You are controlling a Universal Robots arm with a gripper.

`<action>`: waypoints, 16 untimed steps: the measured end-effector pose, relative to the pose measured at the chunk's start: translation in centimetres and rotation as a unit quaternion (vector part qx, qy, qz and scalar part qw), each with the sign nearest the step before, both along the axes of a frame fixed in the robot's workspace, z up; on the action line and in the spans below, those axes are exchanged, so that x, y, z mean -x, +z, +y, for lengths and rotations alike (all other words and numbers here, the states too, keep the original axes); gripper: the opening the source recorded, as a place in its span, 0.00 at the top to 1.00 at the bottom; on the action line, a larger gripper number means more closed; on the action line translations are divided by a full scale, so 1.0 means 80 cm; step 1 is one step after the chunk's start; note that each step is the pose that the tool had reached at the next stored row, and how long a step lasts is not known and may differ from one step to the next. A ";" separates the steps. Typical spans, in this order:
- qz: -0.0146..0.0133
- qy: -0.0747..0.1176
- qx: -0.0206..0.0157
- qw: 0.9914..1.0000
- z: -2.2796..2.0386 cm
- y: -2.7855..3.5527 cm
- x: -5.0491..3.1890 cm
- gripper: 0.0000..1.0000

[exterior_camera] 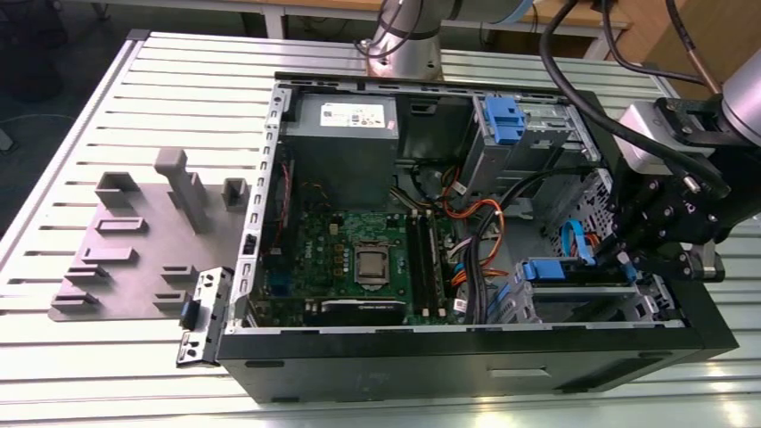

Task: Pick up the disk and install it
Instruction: 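Insert the second disk wire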

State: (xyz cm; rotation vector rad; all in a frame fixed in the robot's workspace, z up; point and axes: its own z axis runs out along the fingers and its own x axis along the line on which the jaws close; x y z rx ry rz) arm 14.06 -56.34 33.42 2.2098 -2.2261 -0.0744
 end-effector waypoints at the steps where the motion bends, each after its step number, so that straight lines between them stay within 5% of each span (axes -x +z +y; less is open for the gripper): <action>1: 0.000 0.000 0.000 1.000 0.0000 0.0000 0.000 0.84; 16: 0.000 0.000 0.000 1.000 0.0000 0.0000 -0.001 0.84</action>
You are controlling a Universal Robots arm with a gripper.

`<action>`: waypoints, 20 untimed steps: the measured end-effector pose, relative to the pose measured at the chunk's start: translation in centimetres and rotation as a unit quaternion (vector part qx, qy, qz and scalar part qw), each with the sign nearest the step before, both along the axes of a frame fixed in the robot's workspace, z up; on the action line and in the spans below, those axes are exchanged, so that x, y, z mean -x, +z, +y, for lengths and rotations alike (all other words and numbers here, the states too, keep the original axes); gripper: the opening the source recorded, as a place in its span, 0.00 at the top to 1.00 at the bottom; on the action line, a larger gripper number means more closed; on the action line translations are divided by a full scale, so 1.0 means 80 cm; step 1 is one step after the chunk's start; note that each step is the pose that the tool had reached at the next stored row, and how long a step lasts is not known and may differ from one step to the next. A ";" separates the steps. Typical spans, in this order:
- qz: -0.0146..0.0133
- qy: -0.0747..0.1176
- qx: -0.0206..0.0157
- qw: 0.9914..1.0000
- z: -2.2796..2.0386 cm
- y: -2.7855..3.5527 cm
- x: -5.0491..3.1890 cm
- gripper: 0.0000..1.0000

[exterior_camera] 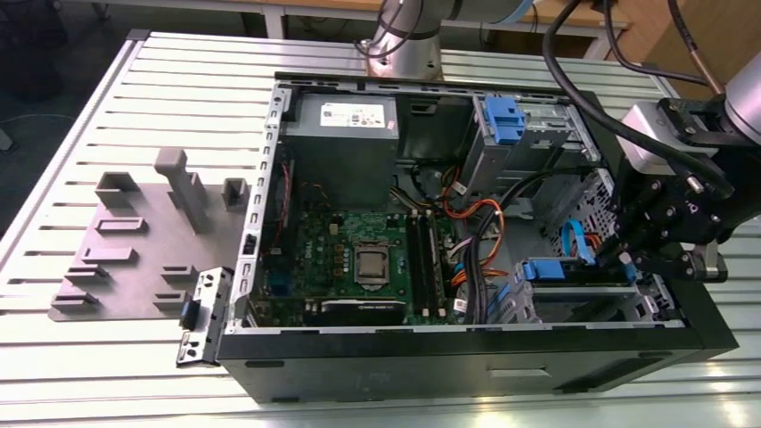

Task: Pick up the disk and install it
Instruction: 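Insert the second disk wire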

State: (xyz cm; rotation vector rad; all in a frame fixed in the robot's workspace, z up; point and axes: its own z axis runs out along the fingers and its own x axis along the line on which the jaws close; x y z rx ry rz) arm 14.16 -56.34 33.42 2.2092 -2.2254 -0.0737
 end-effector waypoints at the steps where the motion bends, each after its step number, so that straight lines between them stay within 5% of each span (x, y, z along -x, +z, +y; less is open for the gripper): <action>1: 0.000 0.000 0.000 1.000 -0.0001 -0.0001 0.001 0.84; 20: 0.000 0.000 0.001 1.000 0.0000 -0.0058 0.001 0.84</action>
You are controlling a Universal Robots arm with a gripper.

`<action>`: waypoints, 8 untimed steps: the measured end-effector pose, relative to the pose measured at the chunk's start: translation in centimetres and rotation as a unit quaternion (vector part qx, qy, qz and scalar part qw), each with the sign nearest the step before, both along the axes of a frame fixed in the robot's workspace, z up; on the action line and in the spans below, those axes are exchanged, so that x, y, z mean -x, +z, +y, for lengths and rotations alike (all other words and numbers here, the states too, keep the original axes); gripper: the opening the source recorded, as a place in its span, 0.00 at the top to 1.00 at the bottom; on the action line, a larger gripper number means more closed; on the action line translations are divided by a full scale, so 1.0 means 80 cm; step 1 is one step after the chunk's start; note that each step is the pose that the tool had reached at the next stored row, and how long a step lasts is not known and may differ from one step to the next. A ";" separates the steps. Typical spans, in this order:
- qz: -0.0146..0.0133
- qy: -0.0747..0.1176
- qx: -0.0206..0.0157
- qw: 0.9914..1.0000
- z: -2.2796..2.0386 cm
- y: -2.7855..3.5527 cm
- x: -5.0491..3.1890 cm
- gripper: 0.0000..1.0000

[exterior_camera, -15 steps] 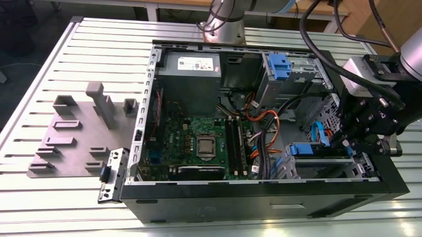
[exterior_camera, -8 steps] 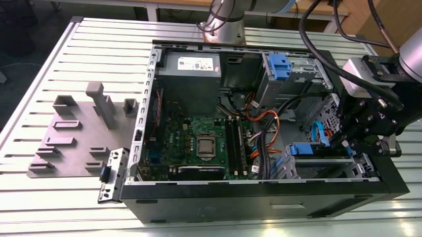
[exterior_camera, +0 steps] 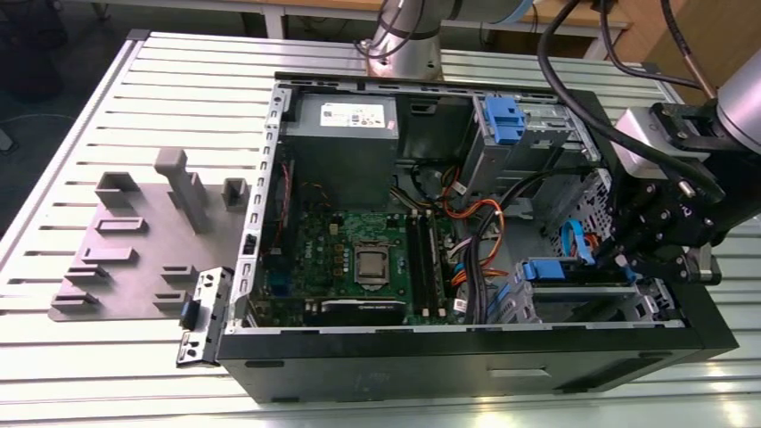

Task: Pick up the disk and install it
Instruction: 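Insert the second disk wire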

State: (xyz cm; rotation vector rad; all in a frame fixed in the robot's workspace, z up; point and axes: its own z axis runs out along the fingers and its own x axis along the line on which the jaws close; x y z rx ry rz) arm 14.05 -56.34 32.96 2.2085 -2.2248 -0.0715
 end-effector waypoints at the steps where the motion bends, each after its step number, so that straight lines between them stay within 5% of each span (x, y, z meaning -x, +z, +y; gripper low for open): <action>1: 0.000 0.000 0.000 1.000 0.0000 -0.0007 0.000 0.84; 8: 0.000 0.000 0.001 1.000 0.0000 -0.0022 0.000 0.84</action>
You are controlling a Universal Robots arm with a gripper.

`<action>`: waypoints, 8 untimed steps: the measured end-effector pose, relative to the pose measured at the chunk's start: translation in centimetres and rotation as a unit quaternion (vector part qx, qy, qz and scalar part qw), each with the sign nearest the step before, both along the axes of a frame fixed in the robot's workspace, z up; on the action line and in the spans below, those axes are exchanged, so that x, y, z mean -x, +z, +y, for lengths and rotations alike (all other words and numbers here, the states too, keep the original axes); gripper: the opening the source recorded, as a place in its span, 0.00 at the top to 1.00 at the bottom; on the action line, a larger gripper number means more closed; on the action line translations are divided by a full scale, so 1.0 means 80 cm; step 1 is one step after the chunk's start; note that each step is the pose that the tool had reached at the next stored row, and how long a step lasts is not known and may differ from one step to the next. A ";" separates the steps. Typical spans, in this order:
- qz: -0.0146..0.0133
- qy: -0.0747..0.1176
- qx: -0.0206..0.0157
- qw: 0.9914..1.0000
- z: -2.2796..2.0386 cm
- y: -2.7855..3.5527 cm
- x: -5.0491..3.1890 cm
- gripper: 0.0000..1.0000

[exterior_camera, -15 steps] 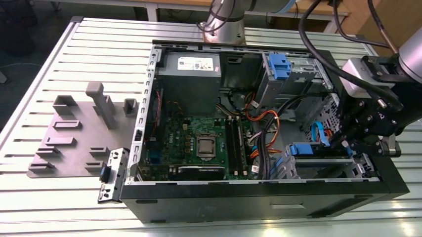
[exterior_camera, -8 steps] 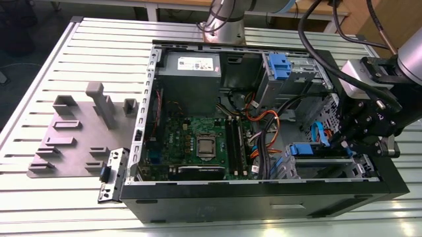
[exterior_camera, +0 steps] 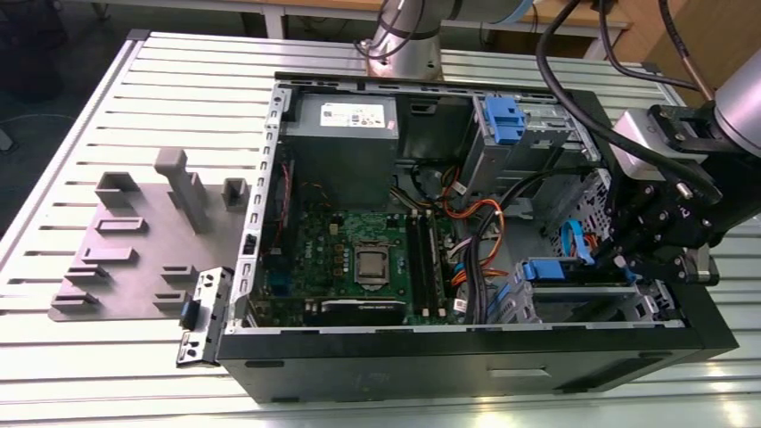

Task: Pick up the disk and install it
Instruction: 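Insert the second disk wire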

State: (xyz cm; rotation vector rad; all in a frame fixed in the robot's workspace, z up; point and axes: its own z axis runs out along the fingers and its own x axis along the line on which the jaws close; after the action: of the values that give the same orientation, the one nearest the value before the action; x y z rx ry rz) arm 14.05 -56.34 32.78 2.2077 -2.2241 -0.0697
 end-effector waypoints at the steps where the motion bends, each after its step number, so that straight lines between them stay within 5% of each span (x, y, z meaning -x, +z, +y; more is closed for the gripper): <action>1: 0.000 0.000 0.000 1.000 0.0000 0.0000 0.000 0.84; 8: 0.000 0.000 -0.001 1.000 0.0000 -0.0015 0.000 0.82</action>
State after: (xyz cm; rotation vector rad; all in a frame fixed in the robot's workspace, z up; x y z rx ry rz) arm 14.05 -56.34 32.66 2.2086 -2.2250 -0.0721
